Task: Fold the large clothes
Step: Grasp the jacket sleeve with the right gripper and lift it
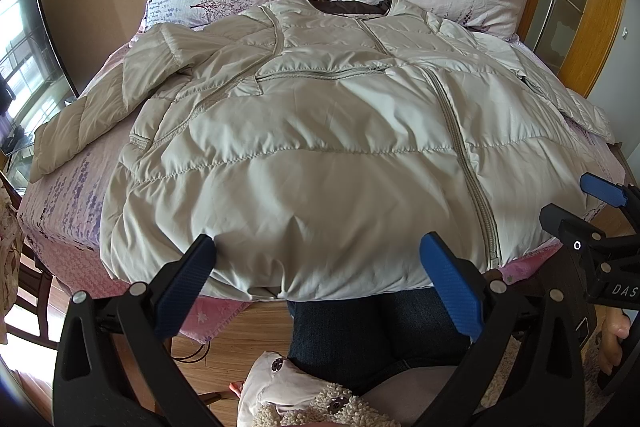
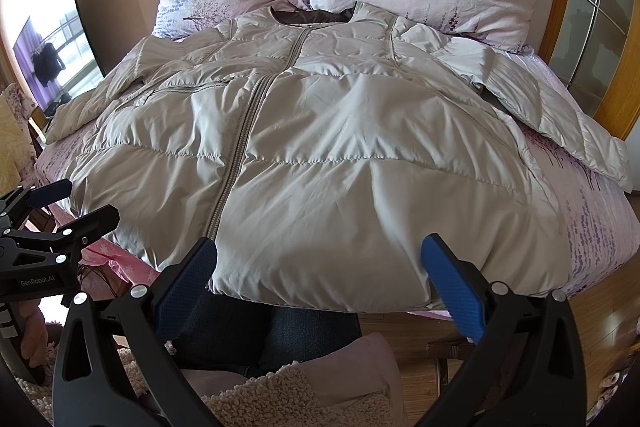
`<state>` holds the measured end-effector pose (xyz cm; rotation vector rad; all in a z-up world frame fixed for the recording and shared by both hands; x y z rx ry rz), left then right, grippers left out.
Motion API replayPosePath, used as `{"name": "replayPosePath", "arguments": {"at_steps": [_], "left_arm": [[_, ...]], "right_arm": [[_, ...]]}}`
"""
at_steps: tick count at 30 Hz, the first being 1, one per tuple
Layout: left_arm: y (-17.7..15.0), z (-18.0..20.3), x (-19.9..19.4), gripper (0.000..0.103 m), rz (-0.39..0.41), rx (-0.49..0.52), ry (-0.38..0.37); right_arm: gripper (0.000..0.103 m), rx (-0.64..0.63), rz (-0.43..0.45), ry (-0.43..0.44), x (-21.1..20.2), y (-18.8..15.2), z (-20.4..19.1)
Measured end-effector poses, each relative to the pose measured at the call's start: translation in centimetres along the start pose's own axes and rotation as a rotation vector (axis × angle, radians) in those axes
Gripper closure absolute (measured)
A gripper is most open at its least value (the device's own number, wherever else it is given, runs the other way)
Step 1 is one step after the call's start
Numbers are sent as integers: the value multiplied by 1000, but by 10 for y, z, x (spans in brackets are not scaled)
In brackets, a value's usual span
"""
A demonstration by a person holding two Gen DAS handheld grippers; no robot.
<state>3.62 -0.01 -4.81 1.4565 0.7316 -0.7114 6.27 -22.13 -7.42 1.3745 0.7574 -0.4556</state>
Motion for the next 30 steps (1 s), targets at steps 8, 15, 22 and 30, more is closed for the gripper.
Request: {"name": "replayPosePath", "arguments": {"at_steps": [8, 15, 22, 30], "left_arm": [[0, -1, 1, 2, -7, -15, -2], [13, -12, 15, 2, -20, -54, -57], [31, -18, 28, 2, -41, -82, -104], [74, -37, 48, 2, -44, -172, -150]], "right_arm": [[1, 29, 8, 26, 4, 5, 4], [1, 138, 64, 74, 11, 19, 34], [1, 405, 146, 148, 15, 42, 102], [12, 858, 189, 154, 28, 49, 233]]}}
Point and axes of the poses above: each gripper's, at about its wrist camera, not at the fingertips, and x roughly the way its jaws point, z to its right, y to its top, the point moved 6 cm from there along x, roughly the way its jaws point, and after that the axes turned 1 degree about y, right-handed, at the moved point
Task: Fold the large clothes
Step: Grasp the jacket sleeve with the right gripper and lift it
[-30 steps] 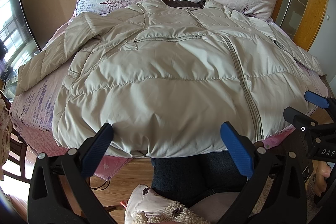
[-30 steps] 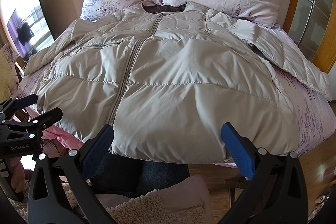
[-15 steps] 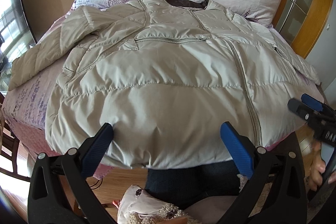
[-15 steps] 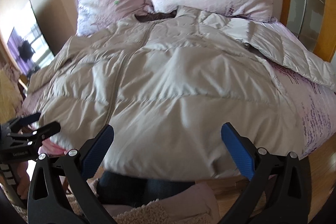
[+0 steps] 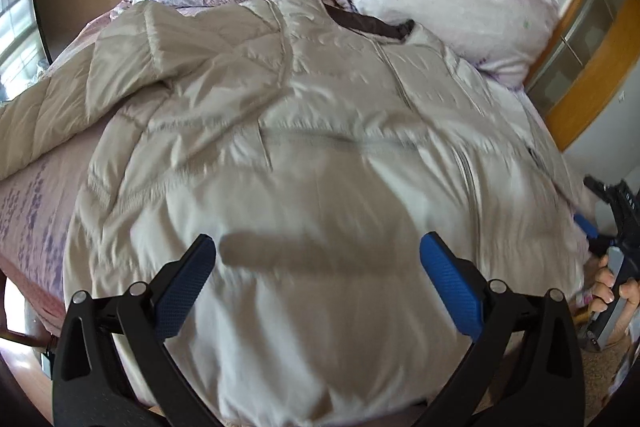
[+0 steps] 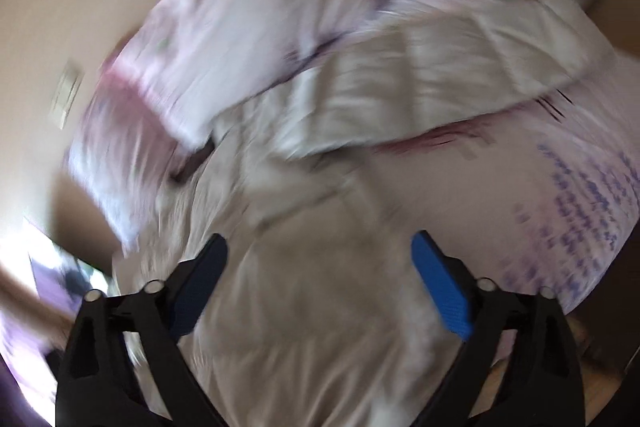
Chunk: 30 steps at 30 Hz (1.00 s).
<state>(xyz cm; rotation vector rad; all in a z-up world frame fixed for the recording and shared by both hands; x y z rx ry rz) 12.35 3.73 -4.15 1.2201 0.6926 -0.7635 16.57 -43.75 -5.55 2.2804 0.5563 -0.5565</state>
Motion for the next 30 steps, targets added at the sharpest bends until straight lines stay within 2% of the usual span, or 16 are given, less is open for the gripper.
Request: {"name": "replayPosePath", "arguments": {"at_steps": [4, 8, 10, 11, 13, 15, 17, 20, 22, 24, 25, 28, 30], "left_arm": [[28, -8, 10, 2, 17, -49, 0], [54, -7, 21, 2, 20, -44, 0], [69, -4, 24, 2, 38, -13, 7], [77, 0, 26, 2, 50, 8, 1], [88, 5, 28, 2, 71, 33, -17], [100, 14, 30, 2, 98, 60, -41], [109, 23, 34, 2, 113, 76, -74], [118, 36, 43, 2, 96, 96, -115], [123, 47, 50, 2, 82, 105, -156], [126, 56, 55, 2, 75, 107, -220], [127, 59, 56, 2, 75, 102, -243], [130, 66, 59, 2, 79, 76, -327], [133, 68, 60, 2, 82, 41, -372]], "right_arm": [[14, 218, 38, 2, 1, 42, 56], [20, 323, 99, -70, -1, 71, 97], [26, 369, 129, -104, -1, 84, 117], [27, 393, 144, -121, -2, 89, 126], [37, 427, 168, -151, -6, 95, 140], [43, 433, 195, -167, -10, 100, 149], [45, 424, 224, -199, -14, 105, 153], [55, 394, 253, -244, -17, 110, 157], [73, 392, 254, -250, -15, 112, 160], [82, 360, 259, -285, -13, 115, 158], [89, 310, 275, -314, -14, 118, 152], [93, 144, 331, -397, -17, 131, 120], [94, 35, 365, -394, -19, 139, 90]]}}
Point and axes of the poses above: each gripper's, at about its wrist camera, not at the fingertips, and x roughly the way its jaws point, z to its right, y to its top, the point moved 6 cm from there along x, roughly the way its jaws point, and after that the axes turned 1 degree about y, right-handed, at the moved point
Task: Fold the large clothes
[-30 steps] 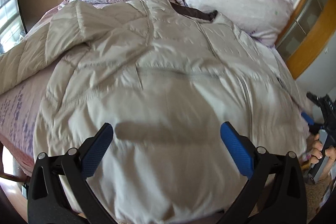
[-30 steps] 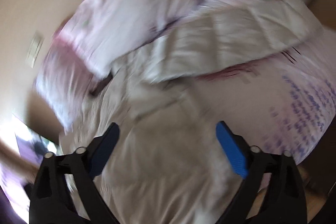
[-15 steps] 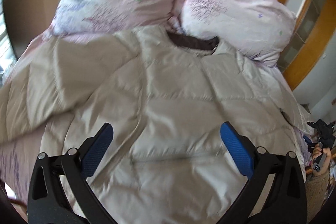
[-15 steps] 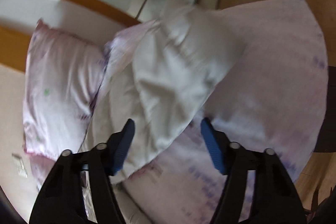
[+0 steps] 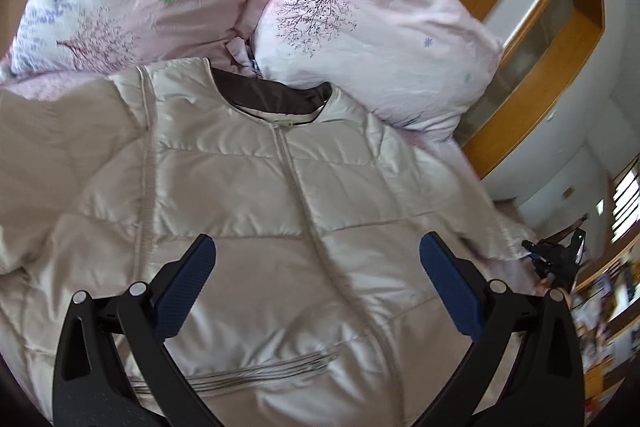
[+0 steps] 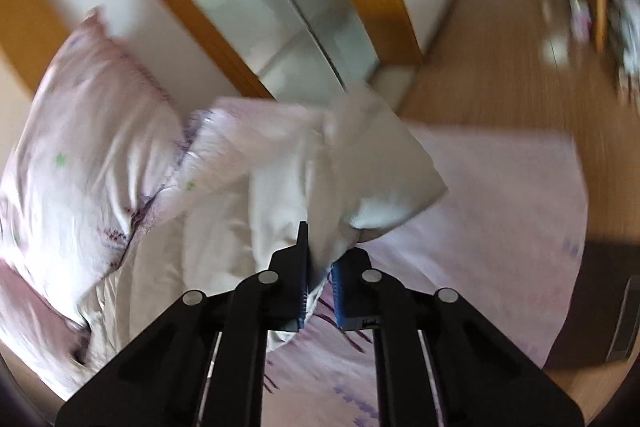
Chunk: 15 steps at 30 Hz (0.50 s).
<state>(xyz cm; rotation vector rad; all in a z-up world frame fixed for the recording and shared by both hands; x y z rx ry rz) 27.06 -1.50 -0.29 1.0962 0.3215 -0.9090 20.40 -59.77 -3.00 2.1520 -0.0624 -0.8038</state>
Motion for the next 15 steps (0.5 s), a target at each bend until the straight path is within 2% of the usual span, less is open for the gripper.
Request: {"name": "replayPosePath", "arguments": {"at_steps": [2, 5, 8, 12, 15], "left_arm": [[2, 0, 1, 2, 5, -30, -38], [5, 0, 5, 2, -6, -89, -110], [7, 1, 12, 2, -33, -167, -196], [7, 2, 20, 4, -62, -235, -262], [8, 3, 29, 4, -90, -295, -309]], "right_arm": [[94, -95, 41, 48, -12, 6, -33], [94, -278, 88, 175, -39, 0, -105], [94, -408, 71, 295, -58, -23, -163], [94, -569, -47, 450, -67, -78, -234], [94, -649, -169, 512, -61, -120, -265]]}}
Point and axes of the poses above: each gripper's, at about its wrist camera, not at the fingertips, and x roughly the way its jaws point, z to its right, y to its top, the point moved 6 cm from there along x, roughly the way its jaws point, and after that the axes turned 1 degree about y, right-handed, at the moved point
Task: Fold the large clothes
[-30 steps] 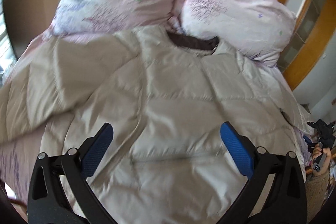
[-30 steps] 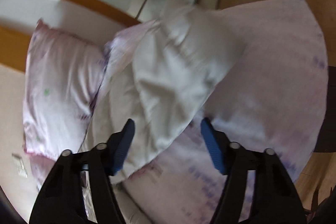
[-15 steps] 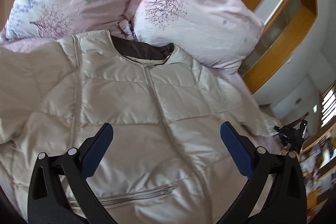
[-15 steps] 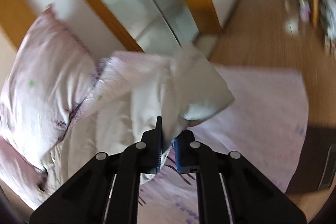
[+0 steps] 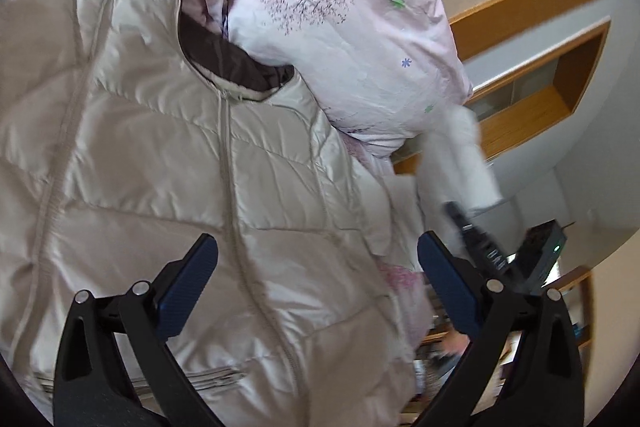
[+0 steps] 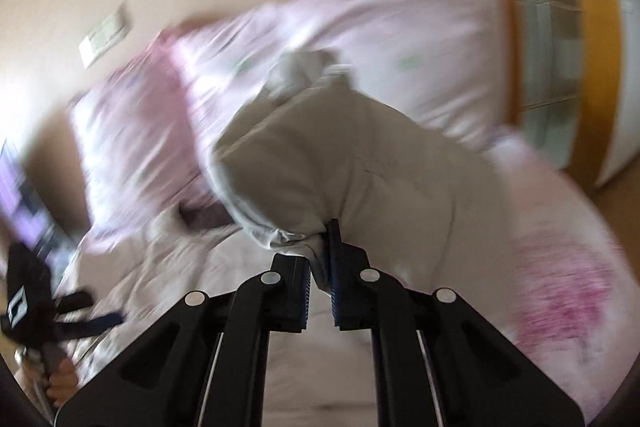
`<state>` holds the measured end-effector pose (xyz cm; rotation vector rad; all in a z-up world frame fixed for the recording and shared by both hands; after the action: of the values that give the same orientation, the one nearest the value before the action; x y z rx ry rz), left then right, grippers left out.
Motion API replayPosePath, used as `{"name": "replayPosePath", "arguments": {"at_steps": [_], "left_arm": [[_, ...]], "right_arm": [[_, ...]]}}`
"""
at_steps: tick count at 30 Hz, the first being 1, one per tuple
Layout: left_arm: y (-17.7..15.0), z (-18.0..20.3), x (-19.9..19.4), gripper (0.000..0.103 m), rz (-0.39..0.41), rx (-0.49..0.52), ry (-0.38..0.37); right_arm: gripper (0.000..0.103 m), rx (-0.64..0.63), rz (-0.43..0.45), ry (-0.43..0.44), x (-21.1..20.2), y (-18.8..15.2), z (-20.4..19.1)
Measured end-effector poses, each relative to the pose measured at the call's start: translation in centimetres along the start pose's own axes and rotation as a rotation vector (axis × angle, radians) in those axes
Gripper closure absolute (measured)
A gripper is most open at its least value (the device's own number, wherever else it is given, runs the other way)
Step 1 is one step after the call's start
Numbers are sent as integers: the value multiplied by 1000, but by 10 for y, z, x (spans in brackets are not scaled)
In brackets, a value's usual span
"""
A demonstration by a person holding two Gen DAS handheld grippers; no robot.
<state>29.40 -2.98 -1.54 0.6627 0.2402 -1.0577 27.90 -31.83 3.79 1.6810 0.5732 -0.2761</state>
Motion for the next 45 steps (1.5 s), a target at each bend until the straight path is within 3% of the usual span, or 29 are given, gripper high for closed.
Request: {"name": "replayPosePath", "arguments": {"at_steps": [4, 9, 12, 14, 15, 16, 17, 19, 20, 22, 27, 30, 32, 34, 35, 37, 40, 45], "left_arm": [[-1, -2, 21, 4, -56, -64, -26], [-3, -7, 45, 7, -116, -137, -20], [-2, -13, 57, 22, -137, -151, 17], [-1, -17, 65, 45, -153, -171, 26], [-1, -22, 70, 51, -165, -185, 42], [-1, -24, 73, 64, -168, -192, 51], [0, -29, 76, 72, -169, -196, 60], [3, -33, 76, 82, -163, -195, 63], [5, -35, 74, 85, -157, -191, 73], [11, -39, 64, 87, -125, -177, 94], [37, -55, 13, 88, -15, -126, 169], [49, -73, -18, 85, 43, -97, 245], [51, -87, -25, 81, 37, -101, 280], [47, -102, -29, 78, 21, -113, 336], [46, -107, -33, 66, 25, -108, 358], [45, -113, -50, 48, 51, -93, 379], [41, -108, -89, 33, 120, -63, 345], [15, -119, -177, 28, 254, -35, 352]], "right_arm": [[95, -109, -144, 47, 36, -33, -46], [94, -252, -267, 39, 58, -68, -79], [91, -338, -289, 3, 58, -84, -91], [89, -376, -304, -14, 60, -86, -93], [86, -382, -311, -24, 61, -86, -95], [81, -379, -316, -27, 60, -86, -95], [75, -364, -326, -22, 57, -87, -94], [32, -330, -334, 7, 51, -90, -92], [25, -310, -324, 37, 47, -88, -92], [23, -287, -295, 69, 36, -81, -93], [23, -127, -198, 174, 5, -48, -84], [23, -19, -193, 191, 10, -33, -71], [24, 12, -206, 177, 17, -31, -71], [38, 37, -260, 177, 34, -33, -78], [42, 45, -310, 188, 46, -37, -87], [59, 46, -381, 212, 65, -44, -105], [75, 12, -460, 249, 92, -51, -137], [79, -73, -515, 282, 128, -58, -192]]}}
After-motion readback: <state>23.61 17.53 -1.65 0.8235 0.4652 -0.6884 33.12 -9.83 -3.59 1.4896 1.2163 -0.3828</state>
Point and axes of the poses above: each gripper's, at about its wrist camera, not at the fingertips, and x roughly the way its jaws point, z to its right, y to its top, the point moved 6 cm from there along x, roughly the way its jaws point, and after that the axes turned 1 degree about y, right-handed, at the moved point
